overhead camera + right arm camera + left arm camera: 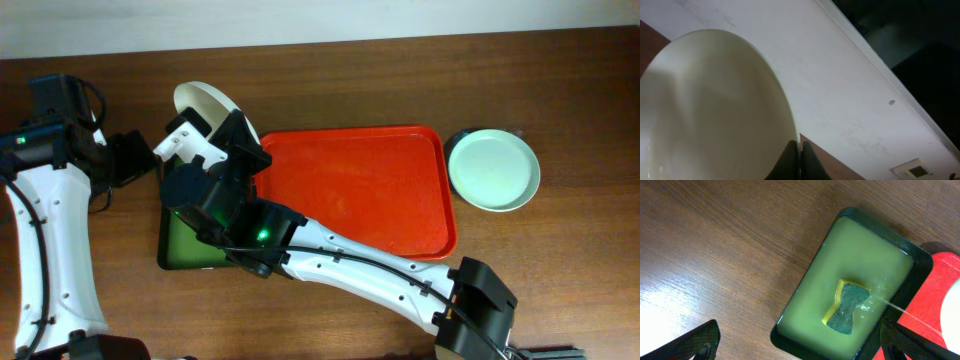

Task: Clean dirty plates on tray and stack at the side
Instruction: 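Lift the white plate with the right gripper and carry it rightward, then lower the white plate onto the plate stack and release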

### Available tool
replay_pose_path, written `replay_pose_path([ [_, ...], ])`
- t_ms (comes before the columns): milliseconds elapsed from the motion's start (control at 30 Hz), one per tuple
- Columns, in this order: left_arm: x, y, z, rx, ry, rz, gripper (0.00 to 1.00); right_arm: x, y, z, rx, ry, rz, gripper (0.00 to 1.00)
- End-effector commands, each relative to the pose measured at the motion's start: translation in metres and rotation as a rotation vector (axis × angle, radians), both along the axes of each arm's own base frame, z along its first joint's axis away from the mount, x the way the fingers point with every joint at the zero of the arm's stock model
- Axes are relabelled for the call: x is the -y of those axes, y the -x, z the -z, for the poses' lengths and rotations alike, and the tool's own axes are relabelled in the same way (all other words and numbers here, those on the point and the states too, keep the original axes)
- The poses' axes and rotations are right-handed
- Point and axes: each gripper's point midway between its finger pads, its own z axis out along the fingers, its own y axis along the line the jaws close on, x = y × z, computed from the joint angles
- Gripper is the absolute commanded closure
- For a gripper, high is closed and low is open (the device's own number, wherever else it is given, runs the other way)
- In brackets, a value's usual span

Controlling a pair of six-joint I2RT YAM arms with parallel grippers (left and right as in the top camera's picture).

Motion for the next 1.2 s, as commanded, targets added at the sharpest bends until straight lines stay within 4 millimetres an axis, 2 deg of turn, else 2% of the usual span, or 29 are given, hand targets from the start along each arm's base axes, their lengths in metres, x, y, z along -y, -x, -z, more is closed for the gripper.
replay_pose_path([
  [0,0.0,0.0,-0.006,0.02,0.005,-0.01,0.01,0.009,0.0,-0.014,0.022,-0.122,0.045,0.96],
  [33,0.0,0.0,-0.006,0.02,0.005,-0.01,0.01,0.017,-0.004,-0.006,0.005,-0.202,0.078,0.96],
  [100,0.0,0.0,-0.006,0.02,0.005,-0.01,0.01,0.029,-0.011,0.027,-0.1,-0.337,0.111,0.96],
  [167,0.0,0.0,-0.006,0.02,0.005,-0.01,0.01,0.037,-0.008,0.077,-0.336,-0.497,0.129,0.96],
  [267,0.0,0.0,-0.006,0.02,0.005,-0.01,0.01,0.066,-0.022,0.107,-0.533,-0.595,0.187,0.96],
  [367,0.0,0.0,-0.006,0.02,0.005,-0.01,0.01,0.1,-0.033,0.113,-0.773,-0.802,0.201,0.96],
  [433,0.0,0.0,-0.006,0.02,0.005,-0.01,0.01,0.151,-0.044,0.125,-0.854,-0.843,0.305,0.96],
  [500,0.0,0.0,-0.006,0.02,0.005,-0.01,0.01,0.214,-0.043,0.14,-0.909,-0.836,0.483,0.96],
  [533,0.0,0.0,-0.006,0.02,0.006,-0.01,0.01,0.25,-0.037,0.148,-0.958,-0.75,0.527,0.96],
  [600,0.0,0.0,-0.006,0.02,0.006,-0.01,0.01,0.295,-0.018,0.159,-1.044,-0.684,0.631,0.96],
  [633,0.0,0.0,-0.006,0.02,0.005,-0.01,0.01,0.31,-0.009,0.164,-1.075,-0.677,0.682,0.96],
  [700,0.0,0.0,-0.006,0.02,0.005,-0.01,0.01,0.325,0.002,0.172,-1.116,-0.653,0.722,0.96],
  [767,0.0,0.0,-0.006,0.02,0.005,-0.01,0.01,0.329,0.005,0.18,-1.127,-0.651,0.737,0.96],
  [833,0.0,0.0,-0.006,0.02,0.005,-0.01,0.01,0.339,-0.002,0.178,-1.082,-0.65,0.756,0.96],
  [900,0.0,0.0,-0.006,0.02,0.005,-0.009,0.01,0.347,-0.012,0.177,-1.086,-0.762,0.738,0.96],
  [933,0.0,0.0,-0.006,0.02,0.005,-0.01,0.01,0.35,-0.015,0.176,-1.137,-0.84,0.661,0.96],
  [967,0.0,0.0,-0.006,0.02,0.005,-0.01,0.01,0.361,-0.019,0.174,-1.16,-0.93,0.617,0.96],
  [1000,0.0,0.0,-0.006,0.02,0.005,-0.009,0.01,0.388,-0.019,0.173,-1.14,-1.008,0.656,0.96],
  [1067,0.0,0.0,-0.006,0.02,0.005,-0.01,0.01,0.428,-0.017,0.17,-1.116,-1.109,0.667,0.96],
  [1100,0.0,0.0,-0.006,0.02,0.005,-0.01,0.01,0.455,-0.013,0.169,-1.088,-1.172,0.694,0.96],
  [1133,0.0,0.0,-0.006,0.02,0.005,-0.009,0.01,0.493,-0.004,0.169,-1.036,-1.229,0.773,0.96],
  [1167,0.0,0.0,-0.006,0.02,0.005,-0.01,0.01,0.515,0.004,0.17,-1.005,-1.264,0.818,0.96],
])
